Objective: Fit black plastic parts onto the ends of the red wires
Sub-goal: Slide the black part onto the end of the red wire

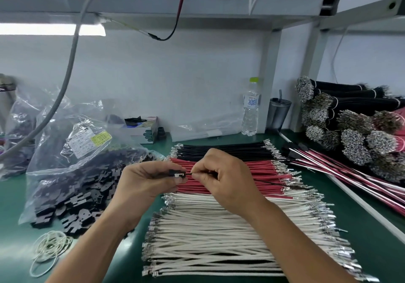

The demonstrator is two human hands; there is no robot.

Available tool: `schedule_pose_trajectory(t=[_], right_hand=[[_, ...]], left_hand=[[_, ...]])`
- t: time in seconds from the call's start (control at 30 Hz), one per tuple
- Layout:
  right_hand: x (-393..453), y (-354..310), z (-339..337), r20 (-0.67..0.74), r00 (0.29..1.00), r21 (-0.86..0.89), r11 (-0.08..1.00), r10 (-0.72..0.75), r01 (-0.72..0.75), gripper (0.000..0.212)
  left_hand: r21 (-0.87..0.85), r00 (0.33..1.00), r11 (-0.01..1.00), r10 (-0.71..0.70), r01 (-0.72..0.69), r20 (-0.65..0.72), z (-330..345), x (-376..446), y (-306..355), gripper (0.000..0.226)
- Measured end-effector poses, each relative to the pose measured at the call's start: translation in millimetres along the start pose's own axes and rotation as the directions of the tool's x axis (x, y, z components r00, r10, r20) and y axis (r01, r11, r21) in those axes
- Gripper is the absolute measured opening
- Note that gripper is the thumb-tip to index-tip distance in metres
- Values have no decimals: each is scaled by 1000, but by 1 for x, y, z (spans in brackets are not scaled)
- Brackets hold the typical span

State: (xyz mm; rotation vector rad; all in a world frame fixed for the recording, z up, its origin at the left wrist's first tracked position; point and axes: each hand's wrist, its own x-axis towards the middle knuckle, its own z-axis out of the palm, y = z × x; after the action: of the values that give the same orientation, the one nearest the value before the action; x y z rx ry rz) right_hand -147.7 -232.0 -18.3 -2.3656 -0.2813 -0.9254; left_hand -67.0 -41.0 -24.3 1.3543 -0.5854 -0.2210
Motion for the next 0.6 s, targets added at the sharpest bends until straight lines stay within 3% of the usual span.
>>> schedule_pose_trajectory(t=[0.13, 0.3, 0.6], right_hand=[[2, 3, -7, -37, 998, -20, 999, 41, -42, 5], [3, 1, -11, 21, 1000, -56, 998, 8, -7, 5], [2, 0, 3, 22, 996, 52, 994, 92, -93, 2]], left_hand=[[-21, 999, 1000, -1, 0, -38, -1, 1, -1, 26], [1, 1000, 1000, 20, -20, -7, 1, 0, -3, 26], [14, 999, 1000, -12, 13, -30, 5, 0, -8, 28]])
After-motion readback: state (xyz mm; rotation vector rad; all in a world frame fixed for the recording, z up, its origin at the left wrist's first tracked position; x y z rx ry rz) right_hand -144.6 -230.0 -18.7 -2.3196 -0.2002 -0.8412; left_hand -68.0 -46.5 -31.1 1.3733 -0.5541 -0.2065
